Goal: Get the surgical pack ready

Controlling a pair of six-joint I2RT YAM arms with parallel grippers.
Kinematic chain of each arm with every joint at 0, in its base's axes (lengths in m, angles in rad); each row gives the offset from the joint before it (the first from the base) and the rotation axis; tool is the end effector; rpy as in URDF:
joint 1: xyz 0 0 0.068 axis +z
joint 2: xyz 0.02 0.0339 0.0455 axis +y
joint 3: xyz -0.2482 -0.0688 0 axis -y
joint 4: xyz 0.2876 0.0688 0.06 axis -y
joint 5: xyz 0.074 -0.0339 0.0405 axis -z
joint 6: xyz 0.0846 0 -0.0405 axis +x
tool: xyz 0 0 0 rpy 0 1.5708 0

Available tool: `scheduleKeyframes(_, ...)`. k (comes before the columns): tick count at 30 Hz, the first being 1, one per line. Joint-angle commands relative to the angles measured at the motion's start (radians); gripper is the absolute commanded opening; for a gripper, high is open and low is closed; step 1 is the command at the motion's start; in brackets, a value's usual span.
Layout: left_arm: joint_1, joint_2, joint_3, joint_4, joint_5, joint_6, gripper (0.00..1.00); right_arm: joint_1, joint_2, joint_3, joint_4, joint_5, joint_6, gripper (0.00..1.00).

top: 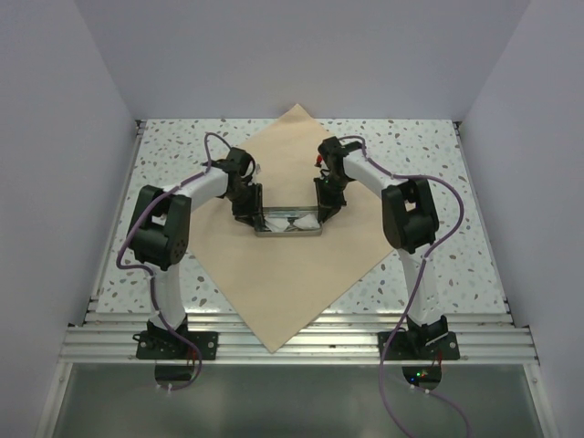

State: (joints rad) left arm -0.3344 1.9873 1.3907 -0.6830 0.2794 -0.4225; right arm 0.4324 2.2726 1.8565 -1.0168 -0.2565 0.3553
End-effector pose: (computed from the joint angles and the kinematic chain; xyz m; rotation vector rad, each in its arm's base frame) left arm 0.4048 -0.1653 0.0798 -0.0686 2.9258 -0.5409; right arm 0.4350 0.2244 0.0873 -0.1461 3.0774 0.4485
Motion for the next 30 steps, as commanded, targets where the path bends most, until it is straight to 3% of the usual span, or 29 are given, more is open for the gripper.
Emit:
scheduleKeyframes(1,-0.018,0.033,0.018,0.059,0.018,0.028,0.40,0.009,-0.012,-0.016,0.023,-0.047,0.004,0.17)
scheduleKeyframes(24,-0.005,-0.015,-0.061,0.074,0.014,0.074,0.37,0.028,-0.062,-0.071,0.037,-0.078,0.043,0.19)
scheduleKeyframes(27,0.000,-0.012,-0.055,0.069,0.012,0.079,0.38,0.031,-0.064,-0.069,0.041,-0.075,0.048,0.21)
scheduleKeyframes(30,0.011,-0.010,-0.044,0.065,0.012,0.080,0.39,0.029,-0.070,-0.071,0.041,-0.064,0.048,0.30)
